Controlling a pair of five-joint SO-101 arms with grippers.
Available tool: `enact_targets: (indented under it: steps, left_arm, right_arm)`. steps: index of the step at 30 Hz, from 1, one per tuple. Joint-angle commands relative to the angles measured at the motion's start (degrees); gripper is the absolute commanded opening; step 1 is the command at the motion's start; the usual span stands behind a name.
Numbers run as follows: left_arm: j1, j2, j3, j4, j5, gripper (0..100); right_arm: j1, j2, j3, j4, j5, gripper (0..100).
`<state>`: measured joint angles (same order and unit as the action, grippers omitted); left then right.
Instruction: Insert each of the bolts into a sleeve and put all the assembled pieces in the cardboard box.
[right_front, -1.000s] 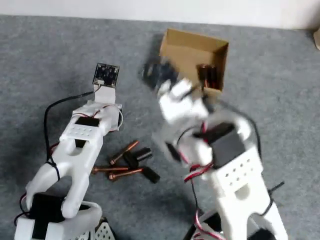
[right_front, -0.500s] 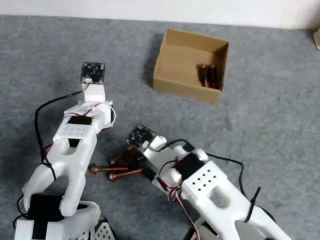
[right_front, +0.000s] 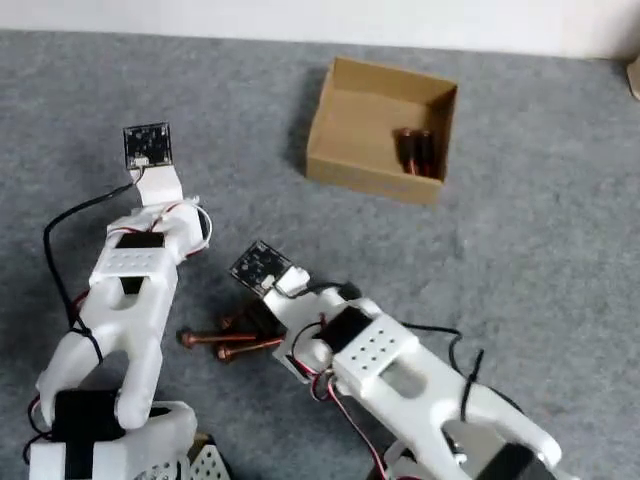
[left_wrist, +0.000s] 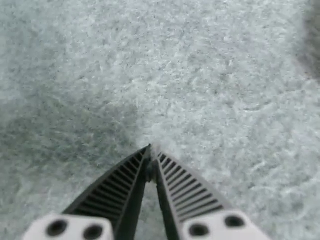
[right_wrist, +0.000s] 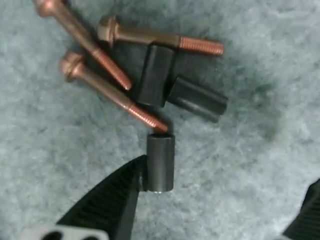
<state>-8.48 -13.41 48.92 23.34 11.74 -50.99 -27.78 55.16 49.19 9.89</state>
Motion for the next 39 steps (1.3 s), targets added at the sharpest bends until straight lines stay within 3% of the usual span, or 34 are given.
enact_targets:
  steps: [1,16,23,29,36,39]
  left_arm:
    - [-0.66,-0.48,-2.77,-1.05,0.62,1]
    - [-0.66,-0.48,-2.77,-1.05,0.62,1]
    - [-0.75,-0.48,-2.77,-1.05,0.62,1]
    - [-0.66,-0.48,-2.68,-1.05,0.62,1]
    - [-0.57,-0.57,-2.77,-1.05,1.05,1]
    - [-0.57,-0.57,-3.38,0.62,7.82,1]
  right_arm:
    - [-0.66,4.09,-0.13,-3.30,-0.62,42.5]
    - [-0.84,16.13,-0.40,-6.29,-0.62,40.2]
    - [-0.75,16.48,-0.57,-6.46,-0.62,0.0]
    - [0.04,15.69,-0.48,-6.20,-0.35,0.5]
    - [8.84,0.13,-0.31,4.26,-0.18,0.5]
    - [12.44,-10.68,0.13,6.73,-0.09,0.5]
